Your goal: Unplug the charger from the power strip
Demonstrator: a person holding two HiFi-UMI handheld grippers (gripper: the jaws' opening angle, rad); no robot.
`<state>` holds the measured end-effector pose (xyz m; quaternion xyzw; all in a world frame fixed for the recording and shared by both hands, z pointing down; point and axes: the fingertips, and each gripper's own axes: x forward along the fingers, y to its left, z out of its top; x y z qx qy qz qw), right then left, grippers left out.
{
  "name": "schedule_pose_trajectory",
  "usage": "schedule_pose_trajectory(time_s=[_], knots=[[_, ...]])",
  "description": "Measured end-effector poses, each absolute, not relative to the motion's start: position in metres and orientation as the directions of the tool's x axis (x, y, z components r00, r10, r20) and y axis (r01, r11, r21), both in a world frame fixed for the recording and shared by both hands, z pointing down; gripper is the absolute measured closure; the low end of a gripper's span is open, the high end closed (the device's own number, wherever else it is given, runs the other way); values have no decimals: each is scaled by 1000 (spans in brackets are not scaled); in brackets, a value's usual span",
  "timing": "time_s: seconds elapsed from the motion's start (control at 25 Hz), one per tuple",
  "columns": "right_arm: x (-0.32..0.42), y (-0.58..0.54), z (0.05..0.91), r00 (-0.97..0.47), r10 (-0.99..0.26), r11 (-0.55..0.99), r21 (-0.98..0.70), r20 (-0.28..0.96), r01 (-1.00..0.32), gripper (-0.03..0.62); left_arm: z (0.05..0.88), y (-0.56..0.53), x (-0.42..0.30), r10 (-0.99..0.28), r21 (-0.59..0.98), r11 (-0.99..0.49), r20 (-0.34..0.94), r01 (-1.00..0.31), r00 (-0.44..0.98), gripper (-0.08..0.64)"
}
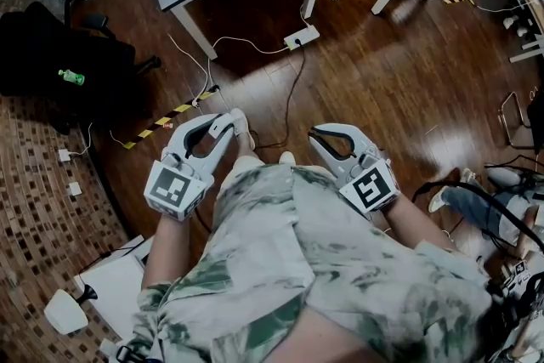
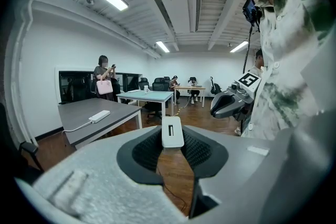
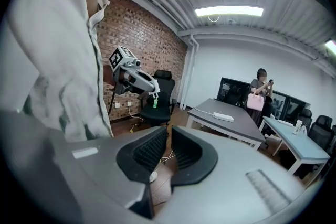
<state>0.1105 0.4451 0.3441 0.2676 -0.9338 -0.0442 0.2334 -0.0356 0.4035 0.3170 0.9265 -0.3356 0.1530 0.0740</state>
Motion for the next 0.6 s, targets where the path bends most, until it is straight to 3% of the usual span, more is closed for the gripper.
schedule_pose_trajectory(time_s=[0.6], knots=[[66, 382, 377, -738, -464, 878, 140, 491, -458, 568, 344, 340, -87, -606, 74, -729, 393, -680, 692, 457]])
